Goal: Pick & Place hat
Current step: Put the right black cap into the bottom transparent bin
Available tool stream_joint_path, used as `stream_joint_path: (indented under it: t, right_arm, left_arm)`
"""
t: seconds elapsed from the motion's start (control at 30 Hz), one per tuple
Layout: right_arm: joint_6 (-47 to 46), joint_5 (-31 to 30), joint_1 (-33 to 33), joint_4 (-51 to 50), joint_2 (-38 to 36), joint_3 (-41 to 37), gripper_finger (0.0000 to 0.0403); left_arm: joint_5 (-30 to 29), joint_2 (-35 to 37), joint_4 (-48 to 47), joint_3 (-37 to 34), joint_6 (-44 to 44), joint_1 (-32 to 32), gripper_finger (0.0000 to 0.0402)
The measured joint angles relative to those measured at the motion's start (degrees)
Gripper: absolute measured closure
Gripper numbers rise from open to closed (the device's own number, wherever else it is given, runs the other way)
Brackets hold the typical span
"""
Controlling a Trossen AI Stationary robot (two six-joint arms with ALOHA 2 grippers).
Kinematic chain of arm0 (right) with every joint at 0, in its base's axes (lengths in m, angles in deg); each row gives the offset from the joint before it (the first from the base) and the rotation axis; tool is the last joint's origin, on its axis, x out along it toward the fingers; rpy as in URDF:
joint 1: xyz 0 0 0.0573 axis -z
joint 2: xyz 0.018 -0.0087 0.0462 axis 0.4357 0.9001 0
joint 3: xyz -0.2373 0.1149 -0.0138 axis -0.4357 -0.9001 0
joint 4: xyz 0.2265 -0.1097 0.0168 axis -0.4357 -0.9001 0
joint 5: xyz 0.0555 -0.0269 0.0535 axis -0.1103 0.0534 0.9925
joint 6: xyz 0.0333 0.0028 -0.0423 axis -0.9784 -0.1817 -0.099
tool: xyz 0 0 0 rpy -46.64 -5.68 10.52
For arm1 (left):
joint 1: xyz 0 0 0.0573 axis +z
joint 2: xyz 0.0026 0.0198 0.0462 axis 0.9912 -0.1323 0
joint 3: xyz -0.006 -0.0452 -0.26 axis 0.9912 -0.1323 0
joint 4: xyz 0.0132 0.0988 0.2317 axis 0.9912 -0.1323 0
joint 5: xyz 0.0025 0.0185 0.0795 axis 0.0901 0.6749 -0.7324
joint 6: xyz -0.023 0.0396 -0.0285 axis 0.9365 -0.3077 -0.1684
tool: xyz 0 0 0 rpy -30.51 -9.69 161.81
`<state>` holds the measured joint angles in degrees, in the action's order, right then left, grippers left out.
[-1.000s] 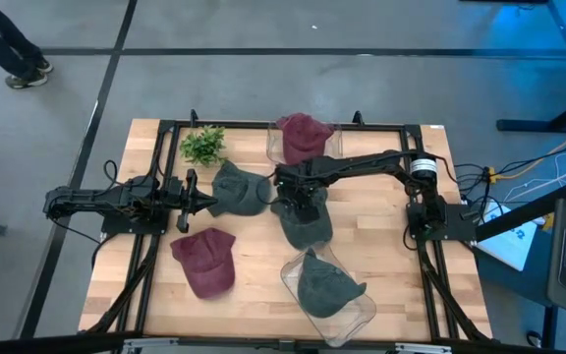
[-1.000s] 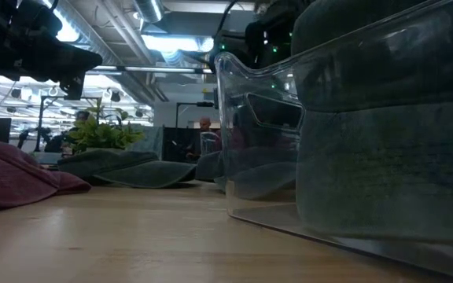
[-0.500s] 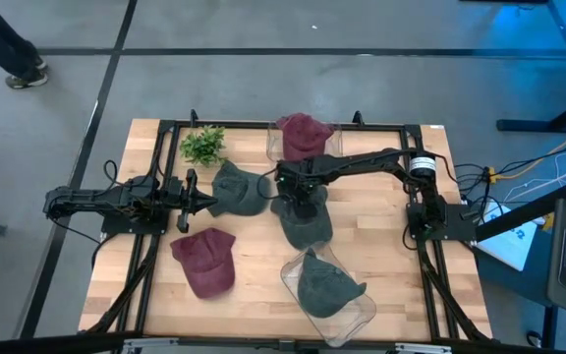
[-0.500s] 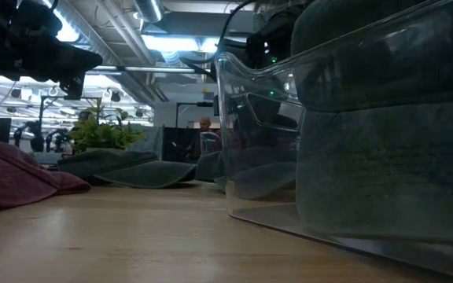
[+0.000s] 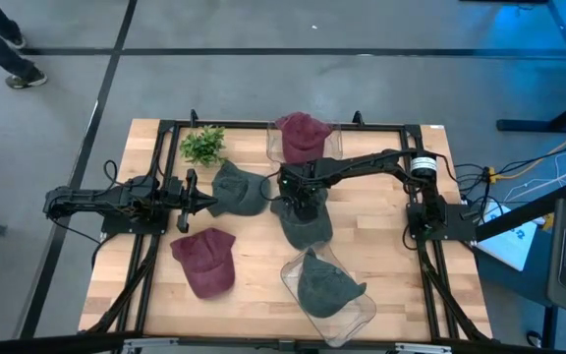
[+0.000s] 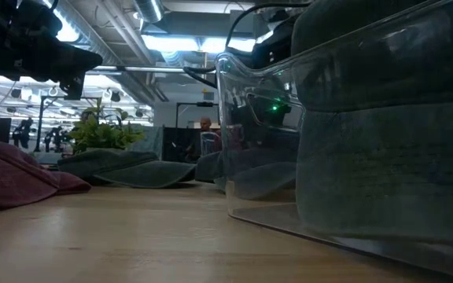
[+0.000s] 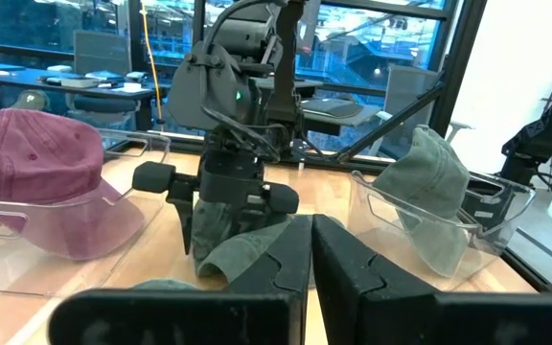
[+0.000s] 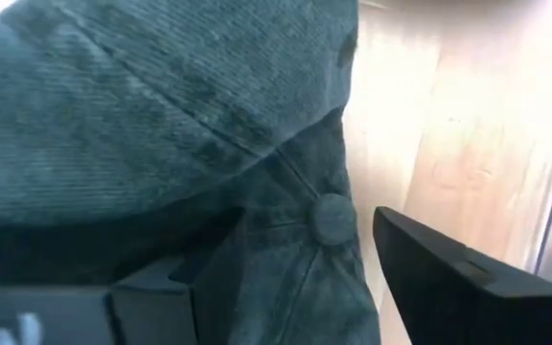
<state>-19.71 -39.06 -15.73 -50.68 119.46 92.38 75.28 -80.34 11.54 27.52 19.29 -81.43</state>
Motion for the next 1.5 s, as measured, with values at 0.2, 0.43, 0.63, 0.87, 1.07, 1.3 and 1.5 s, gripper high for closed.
stream_joint_path:
  t: [0.2, 0.43, 0.63, 0.87, 1.07, 1.3, 1.5]
  right_arm:
    - [-0.26, 4.54, 0.50, 0.03, 0.11, -0.07, 0.0214]
    - [-0.92, 4.91, 0.49, -0.02, 0.13, -0.09, 0.0313]
    - [-0.92, 4.58, 0.49, 0.09, 0.13, -0.09, 0.0368]
    - [-1.09, 3.46, 0.48, -0.33, 0.13, -0.07, 0.0368]
    - [-3.14, 3.37, 0.49, -1.15, -0.01, -0.07, 0.0368]
    - [-4.16, 3.37, 0.49, -4.21, -0.15, 1.67, 0.0368]
    - [-4.24, 4.30, 0.51, -7.10, -0.15, 4.70, 0.0368]
  left_arm:
    - [0.00, 0.00, 0.00, 0.00, 0.00, 0.00, 0.0391]
    - [0.00, -0.01, 0.00, 0.00, 0.00, -0.01, 0.0390]
    - [0.00, 0.00, 0.00, -0.01, 0.00, 0.00, 0.0393]
    - [0.00, -0.01, 0.00, 0.00, 0.00, 0.00, 0.0393]
    - [0.00, -0.02, 0.00, 0.00, 0.00, -0.02, 0.0389]
    - [0.00, 0.00, 0.00, 0.00, 0.00, -0.02, 0.0391]
    - [0.00, -0.02, 0.00, -0.02, 0.00, 0.00, 0.0389]
